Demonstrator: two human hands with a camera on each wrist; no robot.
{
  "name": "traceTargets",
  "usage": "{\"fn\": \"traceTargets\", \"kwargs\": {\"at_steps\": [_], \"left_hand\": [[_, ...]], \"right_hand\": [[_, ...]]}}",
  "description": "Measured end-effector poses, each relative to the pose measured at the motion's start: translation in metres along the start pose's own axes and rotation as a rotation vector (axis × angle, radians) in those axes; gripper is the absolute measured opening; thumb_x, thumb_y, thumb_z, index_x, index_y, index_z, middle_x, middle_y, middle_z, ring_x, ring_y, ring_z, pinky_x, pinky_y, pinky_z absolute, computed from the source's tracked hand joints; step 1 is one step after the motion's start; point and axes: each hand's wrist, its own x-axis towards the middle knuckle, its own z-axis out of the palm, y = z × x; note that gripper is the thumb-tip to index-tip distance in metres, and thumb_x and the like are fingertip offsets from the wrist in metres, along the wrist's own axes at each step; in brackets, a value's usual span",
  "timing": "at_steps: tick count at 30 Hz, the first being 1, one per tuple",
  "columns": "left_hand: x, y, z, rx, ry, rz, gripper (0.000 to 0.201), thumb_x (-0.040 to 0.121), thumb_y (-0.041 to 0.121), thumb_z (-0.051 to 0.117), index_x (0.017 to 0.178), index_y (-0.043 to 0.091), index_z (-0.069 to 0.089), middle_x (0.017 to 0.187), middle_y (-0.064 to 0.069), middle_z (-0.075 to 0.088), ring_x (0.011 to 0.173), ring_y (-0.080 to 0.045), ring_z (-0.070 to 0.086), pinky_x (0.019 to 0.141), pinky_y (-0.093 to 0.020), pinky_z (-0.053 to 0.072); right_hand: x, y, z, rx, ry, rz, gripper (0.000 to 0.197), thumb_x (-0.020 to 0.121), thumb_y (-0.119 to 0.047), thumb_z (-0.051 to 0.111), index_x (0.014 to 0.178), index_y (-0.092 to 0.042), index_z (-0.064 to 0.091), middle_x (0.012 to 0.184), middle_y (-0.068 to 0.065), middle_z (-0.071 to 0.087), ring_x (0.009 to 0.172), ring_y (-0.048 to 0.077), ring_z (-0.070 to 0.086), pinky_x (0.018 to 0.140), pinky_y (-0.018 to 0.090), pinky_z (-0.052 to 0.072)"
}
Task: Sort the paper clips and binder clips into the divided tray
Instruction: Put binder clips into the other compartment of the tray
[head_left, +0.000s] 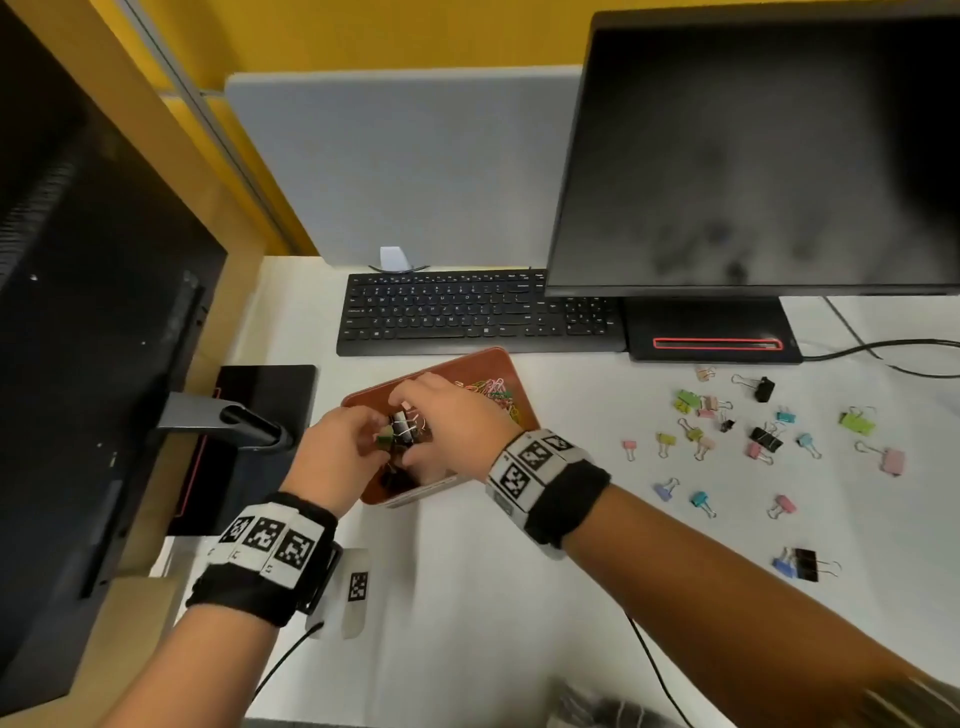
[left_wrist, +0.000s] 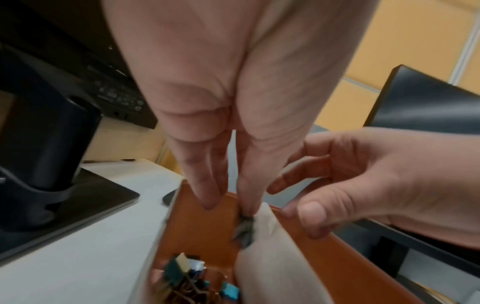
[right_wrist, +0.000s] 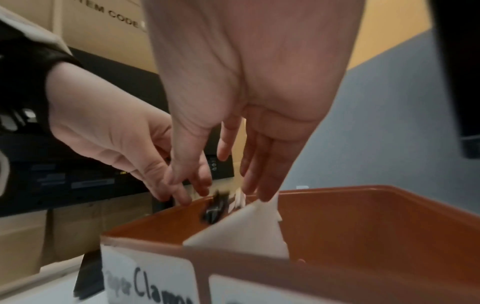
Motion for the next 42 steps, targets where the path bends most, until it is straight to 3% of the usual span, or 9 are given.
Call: {"fn": "traceTargets", "kwargs": {"at_steps": [5, 9, 15, 19, 24, 29, 34, 37, 42], "left_hand": [[-0.008, 0.036, 0.015, -0.19, 0.014, 0.096, 0.025, 0.081, 0.005, 0.062, 0.098, 0.023, 0.063, 0.102, 0.002, 0.057, 0.088, -0.013, 0.062, 0.082, -0.03, 0.051], [-0.015, 0.084, 0.055, -0.289, -0.072, 0.245, 0.023, 0.082, 0.014, 0.065, 0.102, 0.026, 0.062, 0.105, 0.008, 0.058, 0.086, -0.003, 0.059, 0.083, -0.027, 0.051], [-0.016, 0.149, 0.148, -0.17, -0.341, 0.397, 0.044, 0.083, 0.012, 0.06, 0.122, 0.029, 0.05, 0.118, 0.007, 0.042, 0.108, -0.01, 0.049, 0.097, -0.019, 0.038], [0.001, 0.178, 0.197, -0.026, -0.385, 0.39, 0.055, 0.083, 0.005, 0.053, 0.13, 0.032, 0.043, 0.138, -0.001, 0.03, 0.126, -0.021, 0.033, 0.107, -0.029, 0.033], [0.029, 0.192, 0.231, 0.098, -0.385, 0.351, 0.045, 0.083, 0.005, 0.052, 0.124, 0.024, 0.05, 0.127, -0.003, 0.042, 0.118, -0.026, 0.038, 0.098, -0.033, 0.036], [0.04, 0.18, 0.243, 0.099, -0.333, 0.339, 0.025, 0.085, 0.001, 0.051, 0.106, 0.011, 0.061, 0.108, -0.007, 0.056, 0.104, -0.025, 0.047, 0.082, -0.019, 0.031], [0.037, 0.17, 0.239, -0.075, -0.326, 0.298, 0.017, 0.08, 0.006, 0.066, 0.096, 0.01, 0.062, 0.092, -0.003, 0.056, 0.083, -0.015, 0.054, 0.072, -0.011, 0.043], [0.035, 0.164, 0.235, -0.155, -0.337, 0.292, 0.02, 0.075, 0.0, 0.07, 0.093, 0.005, 0.064, 0.094, -0.003, 0.051, 0.077, -0.007, 0.054, 0.068, -0.003, 0.042], [0.035, 0.155, 0.233, -0.103, -0.368, 0.266, 0.014, 0.074, 0.001, 0.069, 0.08, 0.013, 0.064, 0.087, -0.002, 0.058, 0.08, -0.016, 0.058, 0.075, -0.018, 0.047]], "right_hand": [[-0.061, 0.048, -0.016, 0.129, 0.127, 0.037, 0.039, 0.081, -0.029, 0.068, 0.116, -0.024, 0.054, 0.115, -0.006, 0.055, 0.096, 0.009, 0.055, 0.087, 0.028, 0.047], [-0.142, 0.12, -0.026, 0.039, 0.308, 0.286, 0.032, 0.08, -0.033, 0.07, 0.108, -0.025, 0.057, 0.103, -0.01, 0.051, 0.08, -0.006, 0.046, 0.075, 0.021, 0.042], [-0.224, 0.2, -0.018, -0.036, 0.114, 0.77, 0.06, 0.074, -0.033, 0.074, 0.127, -0.023, 0.046, 0.127, 0.003, 0.041, 0.111, 0.023, 0.047, 0.096, 0.034, 0.041], [-0.221, 0.216, -0.006, -0.021, 0.12, 0.727, 0.051, 0.083, -0.021, 0.066, 0.13, -0.019, 0.049, 0.132, 0.005, 0.041, 0.116, 0.026, 0.047, 0.102, 0.031, 0.038], [-0.213, 0.231, -0.011, 0.087, 0.165, 0.684, 0.021, 0.087, -0.013, 0.058, 0.106, -0.011, 0.065, 0.11, 0.01, 0.058, 0.103, 0.028, 0.055, 0.087, 0.029, 0.04], [-0.214, 0.237, -0.012, 0.106, 0.151, 0.641, 0.015, 0.086, -0.012, 0.055, 0.098, -0.013, 0.063, 0.103, 0.005, 0.059, 0.096, 0.019, 0.053, 0.07, 0.016, 0.033], [-0.212, 0.243, -0.022, 0.236, 0.151, 0.586, 0.021, 0.086, -0.008, 0.058, 0.107, -0.01, 0.057, 0.082, 0.002, 0.059, 0.077, 0.02, 0.058, 0.071, 0.024, 0.043], [-0.207, 0.251, -0.031, 0.287, 0.282, 0.581, 0.041, 0.084, -0.001, 0.058, 0.121, -0.019, 0.054, 0.098, -0.005, 0.045, 0.07, 0.008, 0.049, 0.08, 0.024, 0.047], [-0.187, 0.26, -0.039, 0.217, 0.263, 0.557, 0.047, 0.085, -0.002, 0.058, 0.128, -0.019, 0.053, 0.131, 0.003, 0.037, 0.085, 0.01, 0.049, 0.092, 0.02, 0.041]]}}
